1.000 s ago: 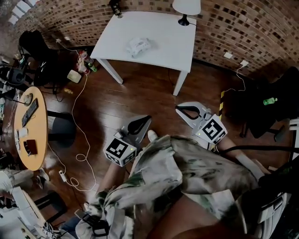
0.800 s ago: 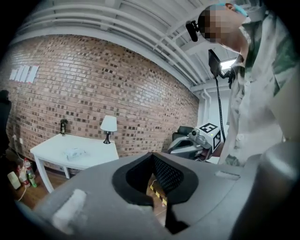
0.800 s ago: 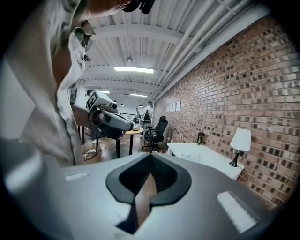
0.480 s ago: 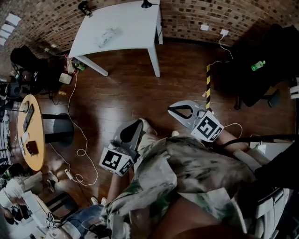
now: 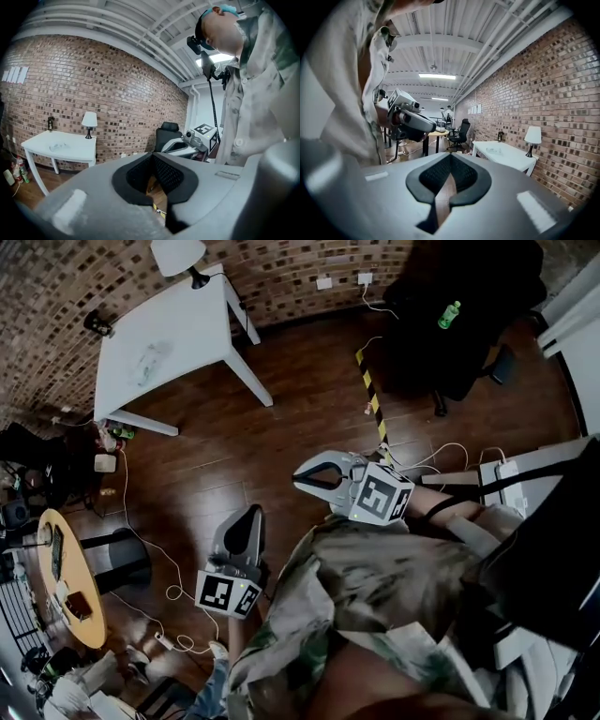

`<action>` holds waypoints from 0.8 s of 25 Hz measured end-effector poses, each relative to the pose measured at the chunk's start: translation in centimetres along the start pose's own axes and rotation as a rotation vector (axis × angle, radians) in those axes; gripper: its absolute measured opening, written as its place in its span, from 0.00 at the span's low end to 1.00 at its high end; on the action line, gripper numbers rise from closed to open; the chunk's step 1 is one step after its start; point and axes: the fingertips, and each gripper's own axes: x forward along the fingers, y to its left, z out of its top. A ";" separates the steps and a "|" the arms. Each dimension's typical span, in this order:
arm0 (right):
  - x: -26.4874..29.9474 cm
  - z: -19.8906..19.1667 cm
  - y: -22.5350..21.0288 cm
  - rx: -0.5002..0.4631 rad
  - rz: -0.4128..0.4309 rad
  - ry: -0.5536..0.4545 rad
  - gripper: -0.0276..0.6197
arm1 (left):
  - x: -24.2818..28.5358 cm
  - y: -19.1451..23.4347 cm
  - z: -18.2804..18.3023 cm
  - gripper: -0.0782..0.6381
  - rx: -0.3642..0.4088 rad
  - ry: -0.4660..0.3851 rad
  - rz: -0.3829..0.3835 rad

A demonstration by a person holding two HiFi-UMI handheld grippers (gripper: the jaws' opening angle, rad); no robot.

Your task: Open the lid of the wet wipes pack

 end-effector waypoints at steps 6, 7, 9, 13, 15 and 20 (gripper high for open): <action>0.6 1.6 3.9 -0.024 -0.006 -0.007 0.08 | -4.2 -1.7 -1.7 0.11 -0.022 -0.012 -0.010; 0.9 2.3 4.8 -0.022 -0.005 -0.018 0.08 | -5.3 -1.9 -1.9 0.11 -0.028 -0.016 -0.010; 1.4 3.8 6.8 -0.017 -0.001 -0.047 0.08 | -7.5 -2.3 -2.4 0.11 -0.034 -0.021 -0.008; 2.0 5.1 10.7 -0.011 -0.016 -0.041 0.07 | -11.6 -2.8 -3.7 0.11 -0.040 -0.034 -0.004; 2.2 5.3 12.6 -0.013 -0.020 -0.034 0.07 | -13.2 -3.0 -4.4 0.11 -0.043 -0.043 -0.003; 1.6 5.5 16.6 -0.019 -0.028 -0.029 0.06 | -15.6 -5.0 -5.3 0.11 -0.041 -0.059 -0.024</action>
